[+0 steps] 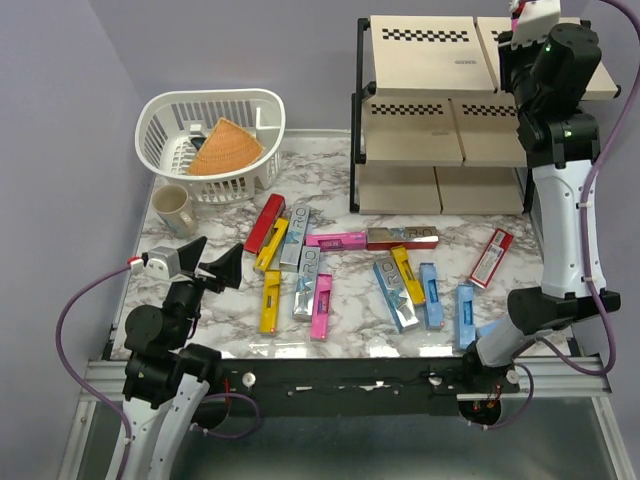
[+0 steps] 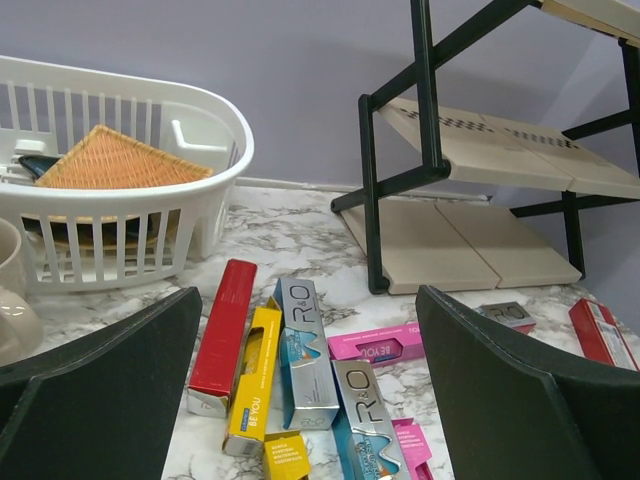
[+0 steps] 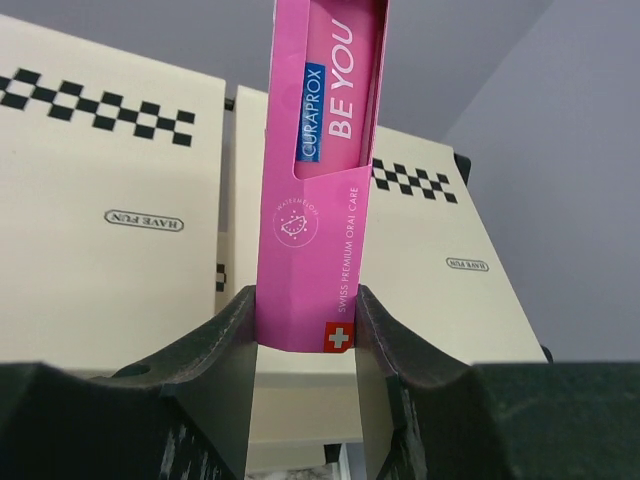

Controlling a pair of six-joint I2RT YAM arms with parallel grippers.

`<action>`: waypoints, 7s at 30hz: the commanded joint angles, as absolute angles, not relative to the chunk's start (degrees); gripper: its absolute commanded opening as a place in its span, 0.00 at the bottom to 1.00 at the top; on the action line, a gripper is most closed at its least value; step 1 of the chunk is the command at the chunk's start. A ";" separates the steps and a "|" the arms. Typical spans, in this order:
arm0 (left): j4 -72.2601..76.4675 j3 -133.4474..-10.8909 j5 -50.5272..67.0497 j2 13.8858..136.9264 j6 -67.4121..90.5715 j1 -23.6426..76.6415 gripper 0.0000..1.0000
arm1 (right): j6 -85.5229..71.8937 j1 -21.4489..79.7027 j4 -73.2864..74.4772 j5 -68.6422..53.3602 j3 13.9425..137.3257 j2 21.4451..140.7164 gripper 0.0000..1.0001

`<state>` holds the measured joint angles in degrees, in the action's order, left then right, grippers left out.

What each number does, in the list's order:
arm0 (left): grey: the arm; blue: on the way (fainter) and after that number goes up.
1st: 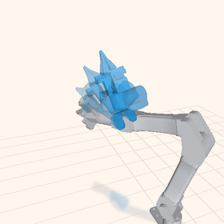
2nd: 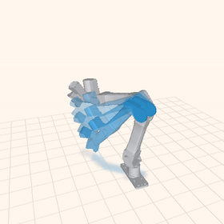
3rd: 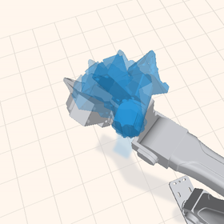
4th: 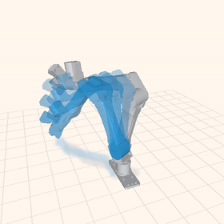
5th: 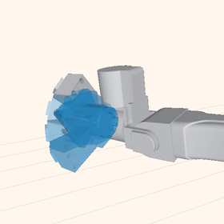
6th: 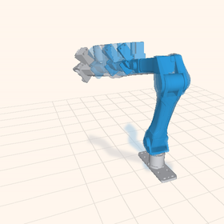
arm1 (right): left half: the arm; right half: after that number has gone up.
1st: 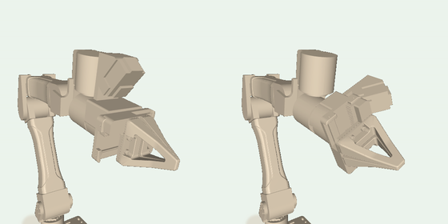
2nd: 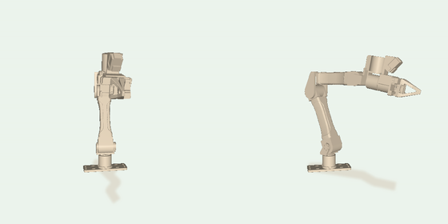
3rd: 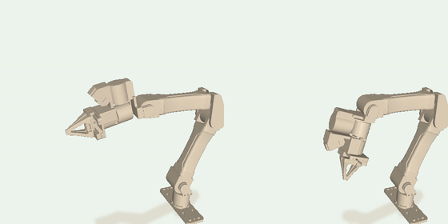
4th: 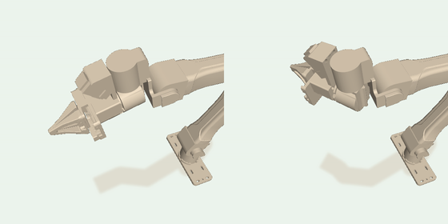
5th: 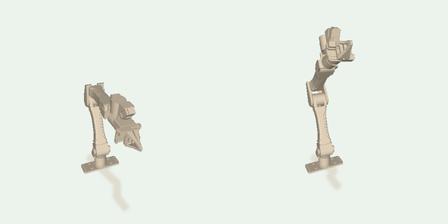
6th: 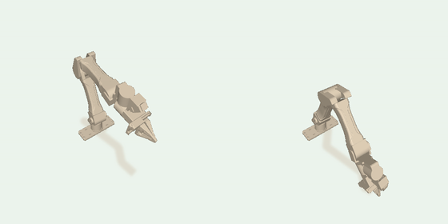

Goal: Place and organize the toothpastes onto the shelf
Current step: Place the toothpaste on the shelf, then pick up the toothpaste from the center of the board.

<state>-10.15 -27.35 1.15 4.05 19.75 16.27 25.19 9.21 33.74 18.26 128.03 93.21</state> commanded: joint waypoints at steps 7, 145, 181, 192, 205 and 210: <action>-10.55 -28.04 2.90 5.01 19.25 16.70 0.99 | 17.32 2.29 34.89 6.07 123.57 90.61 0.38; -12.22 -28.65 2.72 3.43 19.42 15.91 0.99 | -43.06 62.55 -2.20 16.68 25.03 65.63 1.00; -12.13 -28.48 4.66 4.57 19.78 15.12 0.99 | -56.69 81.04 23.47 34.45 45.27 92.38 0.77; -12.13 -28.48 4.75 4.92 19.86 15.12 0.99 | -50.63 81.04 9.23 36.12 39.64 91.67 0.60; -12.13 -28.48 5.10 5.54 19.95 14.68 0.99 | -52.83 81.12 20.28 40.78 39.72 82.80 0.43; -12.04 -28.48 5.45 5.89 19.95 14.68 0.99 | -48.26 81.12 33.99 43.32 45.77 75.42 0.43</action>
